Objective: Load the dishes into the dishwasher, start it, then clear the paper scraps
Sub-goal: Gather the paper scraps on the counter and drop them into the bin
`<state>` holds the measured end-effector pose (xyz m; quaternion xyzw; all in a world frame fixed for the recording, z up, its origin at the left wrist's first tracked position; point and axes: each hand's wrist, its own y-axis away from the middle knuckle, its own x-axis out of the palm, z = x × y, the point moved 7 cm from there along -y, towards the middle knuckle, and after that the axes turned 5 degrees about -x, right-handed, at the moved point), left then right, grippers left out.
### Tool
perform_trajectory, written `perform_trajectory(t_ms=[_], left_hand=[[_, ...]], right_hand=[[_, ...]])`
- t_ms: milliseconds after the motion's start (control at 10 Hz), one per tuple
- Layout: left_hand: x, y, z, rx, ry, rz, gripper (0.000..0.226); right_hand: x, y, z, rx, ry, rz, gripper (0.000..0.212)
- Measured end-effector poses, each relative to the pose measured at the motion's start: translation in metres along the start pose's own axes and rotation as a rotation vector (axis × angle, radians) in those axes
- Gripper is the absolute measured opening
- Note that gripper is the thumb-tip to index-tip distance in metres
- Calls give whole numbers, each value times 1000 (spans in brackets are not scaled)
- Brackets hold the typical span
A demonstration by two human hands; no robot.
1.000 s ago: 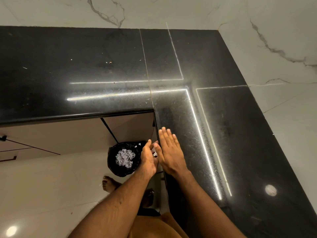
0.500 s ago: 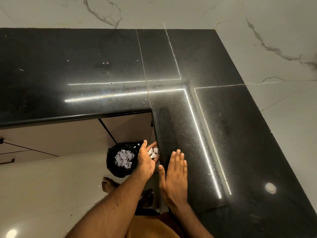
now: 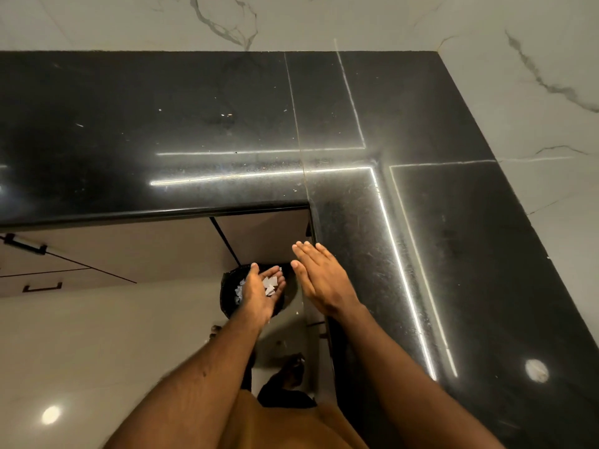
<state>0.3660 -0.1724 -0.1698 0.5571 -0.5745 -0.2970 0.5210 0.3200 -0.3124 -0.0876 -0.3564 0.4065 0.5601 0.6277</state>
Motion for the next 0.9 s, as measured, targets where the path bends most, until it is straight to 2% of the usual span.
perform_trajectory(t_ms=[100, 300, 600, 700, 800, 900], left_hand=[[-25, -18, -27, 7, 45, -113, 65], [-23, -19, -47, -34, 16, -135, 63], [-27, -26, -68, -25, -118, -223, 31], [-18, -15, -69, 43, -323, -177, 34], [-10, -9, -75, 164, -650, -177, 42], [10, 2, -75, 521, -1205, -112, 51]], right_hand=[[6, -13, 5, -31, 114, 4, 60], [4, -12, 9, -44, 160, -76, 54], [2, -14, 7, -46, 144, -88, 52], [1, -16, 6, -47, 136, -107, 49], [1, -15, 10, -54, 124, -122, 48], [5, -17, 6, -60, 149, -121, 49]])
